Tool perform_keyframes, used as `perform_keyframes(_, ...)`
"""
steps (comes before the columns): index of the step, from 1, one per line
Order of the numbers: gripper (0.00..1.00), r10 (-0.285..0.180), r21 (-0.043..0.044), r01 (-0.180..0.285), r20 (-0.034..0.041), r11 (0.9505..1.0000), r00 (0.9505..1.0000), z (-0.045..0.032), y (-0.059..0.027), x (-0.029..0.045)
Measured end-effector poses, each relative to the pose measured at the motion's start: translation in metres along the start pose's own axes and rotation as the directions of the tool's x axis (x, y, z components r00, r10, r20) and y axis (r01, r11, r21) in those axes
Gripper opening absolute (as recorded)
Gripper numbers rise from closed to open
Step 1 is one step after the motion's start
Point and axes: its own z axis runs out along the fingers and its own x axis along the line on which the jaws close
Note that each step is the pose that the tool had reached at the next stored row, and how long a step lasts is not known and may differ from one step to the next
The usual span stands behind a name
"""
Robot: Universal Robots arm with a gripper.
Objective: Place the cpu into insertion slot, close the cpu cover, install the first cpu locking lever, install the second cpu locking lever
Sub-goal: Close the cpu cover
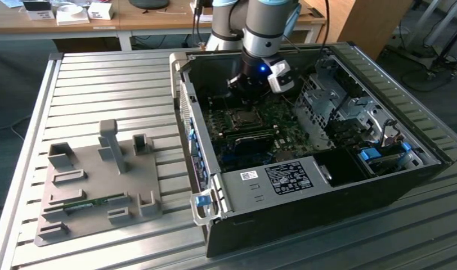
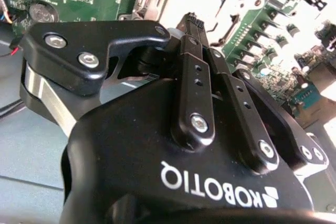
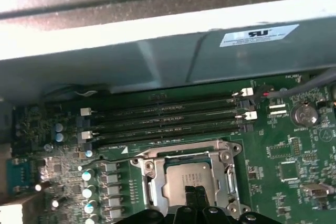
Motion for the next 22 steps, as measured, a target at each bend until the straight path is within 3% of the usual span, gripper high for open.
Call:
perform_keyframes(3, 0.11, -0.025, -0.0023, 0.025, 0.0099, 0.9997, 0.9996, 0.0005, -0.0001, 0.0000)
perform_keyframes(11, 0.11, -0.048, -0.0023, 0.048, 0.0110, 0.9988, 0.9988, 0.0010, -0.0001, 0.0001)
perform_keyframes(19, 0.11, -0.049, 0.0058, 0.049, 0.0154, 0.9988, 0.9987, 0.0012, -0.0005, 0.0036)
perform_keyframes(22, 0.11, -0.050, 0.0131, 0.050, 0.0170, 0.9987, 0.9986, 0.0014, -0.0006, 0.0037)
